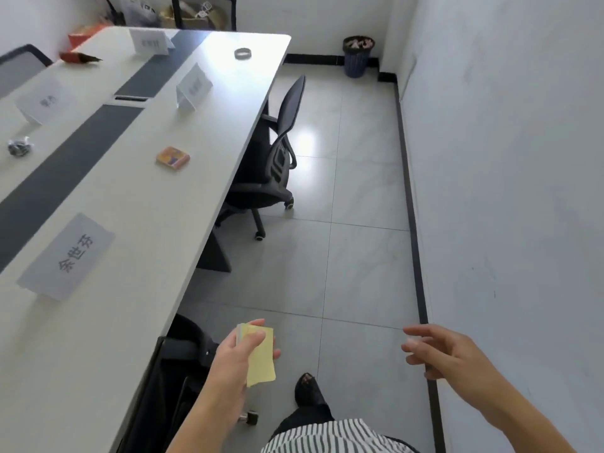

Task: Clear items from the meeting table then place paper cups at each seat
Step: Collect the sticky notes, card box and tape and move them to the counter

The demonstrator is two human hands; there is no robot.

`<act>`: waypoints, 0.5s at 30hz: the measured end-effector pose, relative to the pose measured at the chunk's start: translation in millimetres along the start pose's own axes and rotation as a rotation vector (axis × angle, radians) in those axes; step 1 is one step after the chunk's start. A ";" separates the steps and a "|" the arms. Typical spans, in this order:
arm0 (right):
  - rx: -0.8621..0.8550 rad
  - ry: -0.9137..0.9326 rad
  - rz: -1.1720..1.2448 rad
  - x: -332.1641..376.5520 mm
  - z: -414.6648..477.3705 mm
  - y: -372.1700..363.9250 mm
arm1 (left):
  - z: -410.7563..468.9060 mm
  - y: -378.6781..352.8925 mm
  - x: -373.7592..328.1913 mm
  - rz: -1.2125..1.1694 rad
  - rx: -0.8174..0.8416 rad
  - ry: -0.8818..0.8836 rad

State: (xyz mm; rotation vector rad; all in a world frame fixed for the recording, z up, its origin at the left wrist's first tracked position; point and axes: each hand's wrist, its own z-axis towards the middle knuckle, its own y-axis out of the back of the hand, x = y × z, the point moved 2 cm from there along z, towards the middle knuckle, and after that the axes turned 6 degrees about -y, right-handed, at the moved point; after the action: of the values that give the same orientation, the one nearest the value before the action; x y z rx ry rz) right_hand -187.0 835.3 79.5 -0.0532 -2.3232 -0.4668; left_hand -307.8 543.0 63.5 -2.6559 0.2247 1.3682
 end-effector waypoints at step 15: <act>0.210 0.037 -0.129 184.5 250.1 46.6 | 192.5 -31.8 -137.1 -0.057 -0.255 -0.021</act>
State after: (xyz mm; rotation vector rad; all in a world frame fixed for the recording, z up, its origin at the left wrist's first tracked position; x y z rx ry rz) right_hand -480.0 947.2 59.0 0.2053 -2.3346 -0.2818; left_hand -533.2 621.0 66.7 -2.8219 -0.0307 1.4964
